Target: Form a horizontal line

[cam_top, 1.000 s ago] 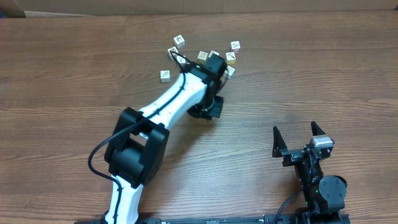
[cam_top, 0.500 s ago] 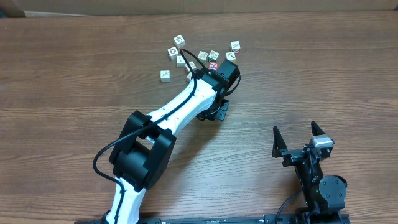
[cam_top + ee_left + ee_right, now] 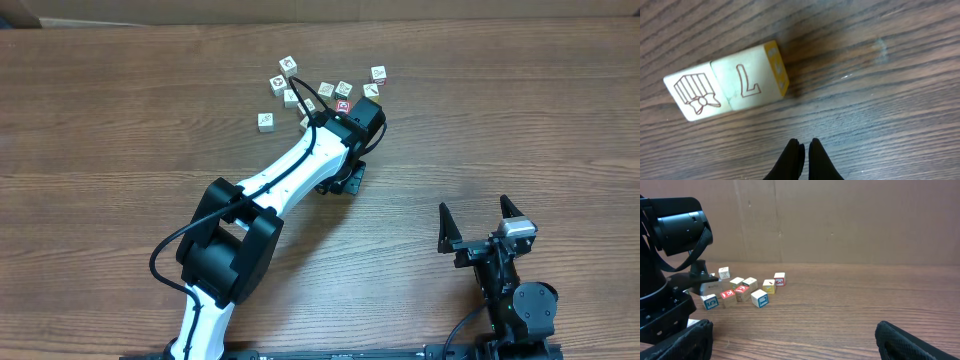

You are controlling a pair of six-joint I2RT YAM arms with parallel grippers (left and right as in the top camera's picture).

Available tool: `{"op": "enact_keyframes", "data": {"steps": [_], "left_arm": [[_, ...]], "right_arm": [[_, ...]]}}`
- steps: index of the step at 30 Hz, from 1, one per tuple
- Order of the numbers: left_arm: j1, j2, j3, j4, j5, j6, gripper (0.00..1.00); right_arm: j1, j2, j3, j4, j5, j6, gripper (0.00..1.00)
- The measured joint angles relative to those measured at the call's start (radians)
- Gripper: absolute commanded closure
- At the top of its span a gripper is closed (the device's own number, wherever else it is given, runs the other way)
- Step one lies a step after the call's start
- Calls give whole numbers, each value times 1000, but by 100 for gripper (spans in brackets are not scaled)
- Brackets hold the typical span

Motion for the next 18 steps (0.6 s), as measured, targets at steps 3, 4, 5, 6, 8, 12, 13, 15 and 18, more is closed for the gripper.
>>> {"op": "enact_keyframes", "data": {"steps": [3, 4, 5, 6, 8, 12, 13, 15, 18], "left_arm": [[0, 0, 0, -3, 0, 0, 96], [0, 0, 0, -3, 0, 0, 96], [0, 0, 0, -3, 0, 0, 96], [0, 0, 0, -2, 0, 0, 96], [0, 0, 0, 2, 1, 0, 96], [2, 0, 9, -16, 5, 0, 96], [5, 0, 21, -29, 5, 0, 96], [19, 0, 66, -58, 8, 0, 96], [66, -8, 152, -83, 11, 0, 96]], "right_arm": [[0, 0, 0, 0, 0, 0, 0], [0, 0, 0, 0, 0, 0, 0], [0, 0, 0, 0, 0, 0, 0], [0, 0, 0, 1, 0, 0, 0], [0, 0, 0, 0, 0, 0, 0], [0, 0, 0, 0, 0, 0, 0], [0, 0, 0, 0, 0, -1, 0], [0, 0, 0, 0, 0, 0, 0], [0, 0, 0, 0, 0, 0, 0]]}}
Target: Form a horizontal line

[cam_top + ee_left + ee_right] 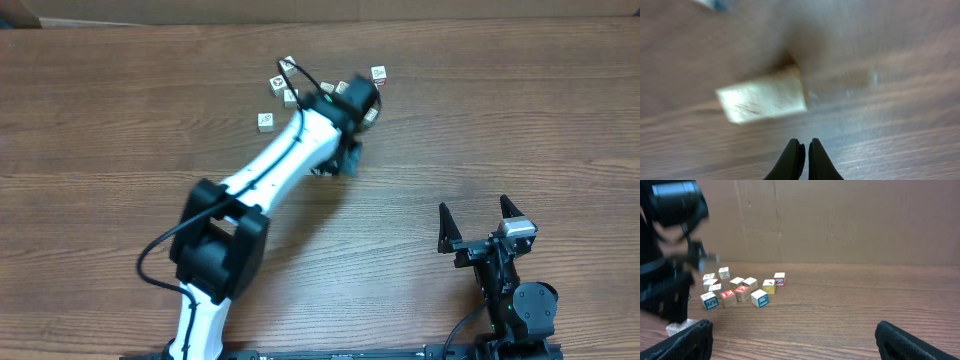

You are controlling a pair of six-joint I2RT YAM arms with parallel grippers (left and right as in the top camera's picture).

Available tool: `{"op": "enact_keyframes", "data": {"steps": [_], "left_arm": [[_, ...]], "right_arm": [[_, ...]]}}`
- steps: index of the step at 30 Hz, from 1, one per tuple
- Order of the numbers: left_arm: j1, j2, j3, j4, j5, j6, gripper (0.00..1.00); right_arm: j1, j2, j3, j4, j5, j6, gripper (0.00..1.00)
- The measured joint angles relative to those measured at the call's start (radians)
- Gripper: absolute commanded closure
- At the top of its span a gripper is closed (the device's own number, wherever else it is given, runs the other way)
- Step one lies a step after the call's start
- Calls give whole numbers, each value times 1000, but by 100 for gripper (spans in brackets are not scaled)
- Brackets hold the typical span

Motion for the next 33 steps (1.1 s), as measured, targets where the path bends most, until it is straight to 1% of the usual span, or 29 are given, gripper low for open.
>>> {"op": "enact_keyframes", "data": {"steps": [3, 6, 10, 15, 16, 17, 18, 19, 20, 24, 33], "left_arm": [[87, -37, 76, -23, 5, 0, 96], [225, -104, 130, -55, 6, -11, 96], [383, -160, 148, -113, 5, -26, 96], [559, -165, 147, -173, 5, -30, 95], [583, -165, 147, -177, 6, -30, 84], [607, -165, 147, -180, 8, -27, 67], [627, -165, 147, -181, 10, -26, 47], [646, -165, 147, -182, 14, -32, 12], [661, -165, 147, -183, 16, -34, 0], [697, -165, 147, -183, 29, -37, 0], [698, -165, 147, -182, 43, -37, 0]], "right_arm": [[0, 0, 0, 0, 0, 0, 0], [0, 0, 0, 0, 0, 0, 0], [0, 0, 0, 0, 0, 0, 0], [0, 0, 0, 0, 0, 0, 0], [0, 0, 0, 0, 0, 0, 0], [0, 0, 0, 0, 0, 0, 0], [0, 0, 0, 0, 0, 0, 0], [0, 0, 0, 0, 0, 0, 0], [0, 0, 0, 0, 0, 0, 0], [0, 0, 0, 0, 0, 0, 0], [0, 0, 0, 0, 0, 0, 0]]}}
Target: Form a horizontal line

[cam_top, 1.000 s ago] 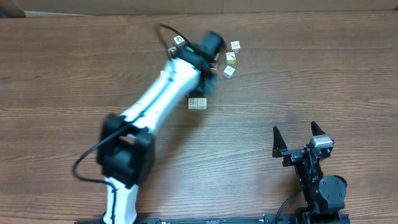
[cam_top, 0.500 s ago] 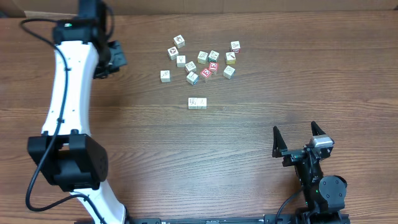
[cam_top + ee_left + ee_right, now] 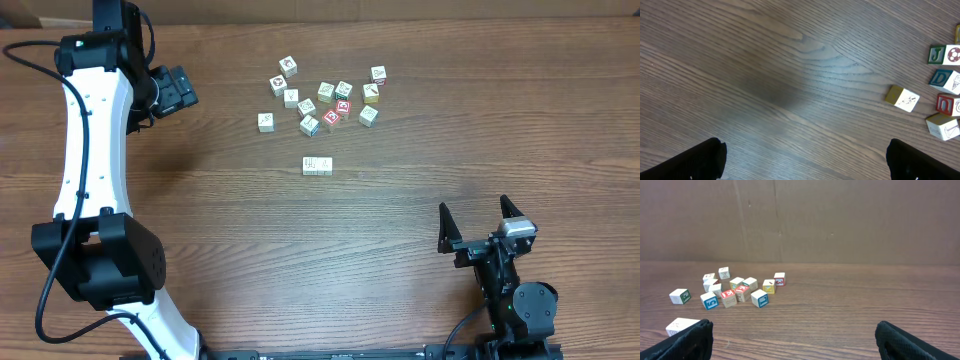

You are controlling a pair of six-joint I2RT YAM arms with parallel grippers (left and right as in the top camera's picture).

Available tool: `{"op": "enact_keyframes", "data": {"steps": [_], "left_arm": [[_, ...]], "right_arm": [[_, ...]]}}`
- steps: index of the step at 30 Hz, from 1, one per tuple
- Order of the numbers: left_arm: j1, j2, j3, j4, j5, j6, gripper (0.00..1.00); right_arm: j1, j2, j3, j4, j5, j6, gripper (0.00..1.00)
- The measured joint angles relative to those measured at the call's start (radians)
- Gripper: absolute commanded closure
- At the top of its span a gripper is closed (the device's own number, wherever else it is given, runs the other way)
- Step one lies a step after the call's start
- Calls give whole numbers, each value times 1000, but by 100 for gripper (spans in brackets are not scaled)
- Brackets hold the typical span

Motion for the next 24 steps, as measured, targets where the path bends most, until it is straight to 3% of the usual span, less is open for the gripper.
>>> {"op": "enact_keyframes", "data": {"steps": [11, 16, 20, 24], "left_arm": [[0, 0, 0, 0, 0, 0, 0], [0, 0, 0, 0, 1, 0, 0], [0, 0, 0, 0, 3, 0, 0], [0, 0, 0, 0, 4, 0, 0]], "right_arm": [[0, 0, 0, 24, -82, 57, 0], [0, 6, 56, -105, -130, 123, 0], [0, 82, 297, -271, -106, 144, 0], [0, 267, 646, -465, -93, 154, 0]]}}
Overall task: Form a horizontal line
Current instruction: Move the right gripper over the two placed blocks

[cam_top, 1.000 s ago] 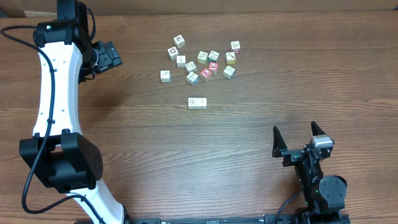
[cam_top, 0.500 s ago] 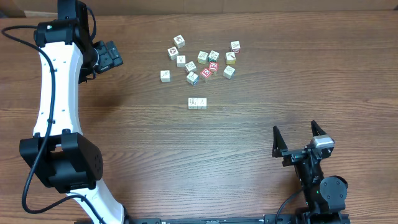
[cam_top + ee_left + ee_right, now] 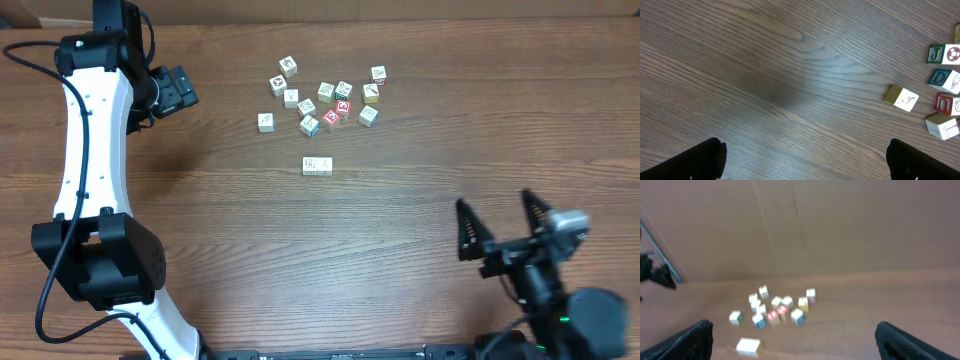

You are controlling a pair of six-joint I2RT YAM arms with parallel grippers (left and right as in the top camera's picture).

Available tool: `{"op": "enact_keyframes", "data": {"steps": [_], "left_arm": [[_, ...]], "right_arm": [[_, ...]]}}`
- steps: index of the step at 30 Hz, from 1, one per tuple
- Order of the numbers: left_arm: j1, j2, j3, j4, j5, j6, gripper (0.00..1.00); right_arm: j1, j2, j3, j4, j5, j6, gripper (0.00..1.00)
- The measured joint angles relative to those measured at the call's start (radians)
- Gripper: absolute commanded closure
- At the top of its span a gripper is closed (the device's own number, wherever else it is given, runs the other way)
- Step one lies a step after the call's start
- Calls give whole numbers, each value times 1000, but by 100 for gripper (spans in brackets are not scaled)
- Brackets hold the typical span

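Note:
Two pale cubes lie pressed side by side as a short row (image 3: 317, 166) below the loose cluster of letter blocks (image 3: 325, 95). My left gripper (image 3: 178, 90) hangs open at the far left of the table, well away from them; its wrist view shows bare wood between the fingers (image 3: 705, 160) and a few cluster blocks (image 3: 902, 97) at the right edge. My right gripper (image 3: 495, 215) stands open and empty at the near right. Its blurred wrist view takes in the cluster (image 3: 780, 309) and the pair (image 3: 748, 346) from afar.
The brown wooden table (image 3: 450, 120) runs back to a cardboard wall (image 3: 840, 225). The left arm's white links (image 3: 90, 150) stretch along the left side, from the near edge to the far corner.
The right arm has moved: in the overhead view its gripper looms larger and further right, and its wrist view is now blurred and looks down from higher. The left arm and the blocks are unchanged.
My left gripper was shut, close beside the joined pair of cubes. Then it was moving off over the cluster. Later it hung open at the far left, the pair left below the cluster. Now the right arm has shifted too.

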Motion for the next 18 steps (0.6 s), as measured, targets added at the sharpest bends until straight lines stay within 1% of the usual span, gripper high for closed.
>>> {"op": "enact_keyframes", "data": {"steps": [2, 3, 4, 6, 9, 12, 15, 16, 17, 18], "left_arm": [[0, 0, 0, 0, 1, 0, 0], [0, 0, 0, 0, 2, 0, 0], [0, 0, 0, -1, 2, 0, 1], [0, 0, 0, 0, 2, 0, 0], [0, 0, 0, -1, 4, 0, 0], [0, 0, 0, 0, 3, 0, 0], [0, 0, 0, 0, 3, 0, 0], [0, 0, 0, 0, 3, 0, 0], [0, 0, 0, 0, 3, 0, 0], [0, 0, 0, 0, 3, 0, 0]], "right_arm": [[0, 119, 165, -116, 3, 3, 0], [0, 235, 308, -227, 3, 4, 0], [0, 271, 346, -252, 3, 4, 0], [0, 442, 534, -425, 6, 5, 0], [0, 665, 759, -608, 10, 7, 0], [0, 874, 948, -730, 6, 8, 0], [0, 1009, 1043, -755, -37, 8, 0], [0, 1048, 1056, -756, -70, 8, 4], [0, 1079, 1061, -759, -102, 8, 14], [0, 1106, 1061, -764, -130, 7, 16]]}}
